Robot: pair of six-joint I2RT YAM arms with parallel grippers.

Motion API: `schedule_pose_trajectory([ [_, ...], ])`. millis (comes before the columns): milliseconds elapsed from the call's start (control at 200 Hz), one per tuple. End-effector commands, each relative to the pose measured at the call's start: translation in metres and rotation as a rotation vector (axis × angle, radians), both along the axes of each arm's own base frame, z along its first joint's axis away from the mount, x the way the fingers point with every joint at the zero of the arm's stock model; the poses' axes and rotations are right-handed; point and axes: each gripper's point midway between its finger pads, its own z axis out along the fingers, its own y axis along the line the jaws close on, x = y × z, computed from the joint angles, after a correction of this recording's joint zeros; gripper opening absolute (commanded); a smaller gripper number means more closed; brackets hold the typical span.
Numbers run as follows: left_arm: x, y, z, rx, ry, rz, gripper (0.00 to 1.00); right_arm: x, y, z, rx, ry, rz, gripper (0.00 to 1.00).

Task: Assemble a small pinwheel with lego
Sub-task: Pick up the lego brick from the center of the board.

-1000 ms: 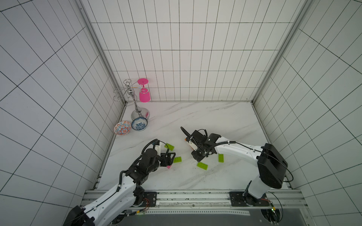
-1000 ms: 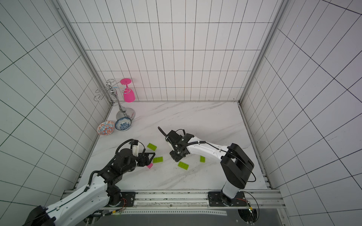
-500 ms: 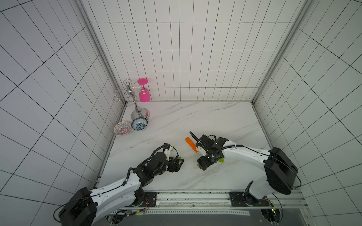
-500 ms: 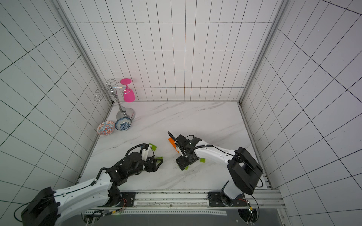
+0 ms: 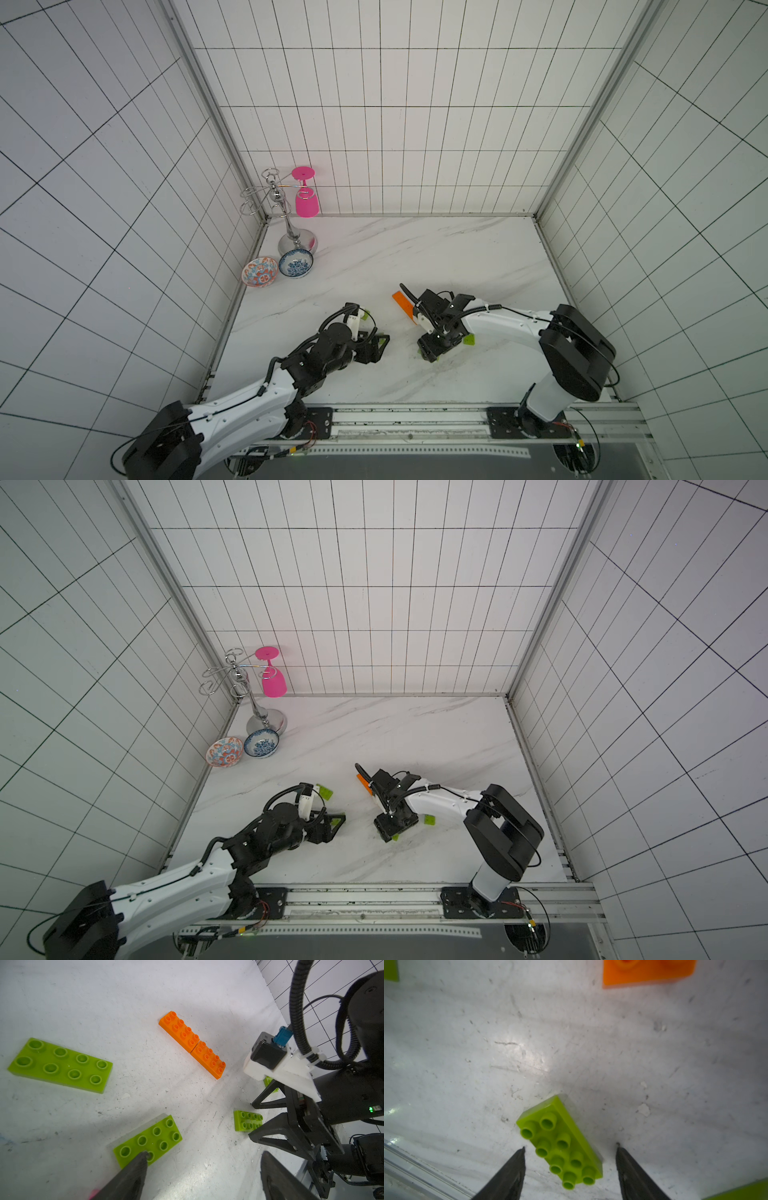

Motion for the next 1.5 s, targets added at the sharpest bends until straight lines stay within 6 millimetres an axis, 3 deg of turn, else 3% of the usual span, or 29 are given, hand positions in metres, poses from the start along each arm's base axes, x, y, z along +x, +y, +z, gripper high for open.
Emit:
schedule_pose_trajectory([
  [0, 0.002, 0.001, 0.002, -0.013, -0.01, 0.02, 0.86, -0.016, -0.006, -0.011, -0.033, 0.033, 0.023, 0.64],
  [270, 0.004, 0.006, 0.002, -0.005, -0.016, 0.047, 0.87, -0.008, 0.003, 0.002, -0.035, -0.033, 0.058, 0.53],
  [495, 0.005, 0.01, 0.002, -0.003, -0.018, 0.067, 0.87, -0.015, 0.005, -0.004, -0.06, 0.002, 0.089, 0.51],
  [780, 0.008, 0.016, 0.005, -0.007, -0.04, 0.101, 0.87, -0.023, 0.038, 0.012, 0.081, 0.03, 0.12, 0.49],
  [870, 0.009, 0.019, 0.005, -0.011, -0.044, 0.12, 0.87, -0.011, 0.032, 0.011, 0.032, -0.03, 0.099, 0.57],
  [1005, 0.01, 0.02, 0.007, -0.015, -0.05, 0.13, 0.87, 0.011, 0.018, 0.011, -0.084, -0.122, 0.04, 0.57],
  [1494, 0.012, 0.019, 0.001, 0.009, -0.038, 0.124, 0.87, 0.001, 0.031, 0.017, -0.029, -0.088, -0.094, 0.51],
])
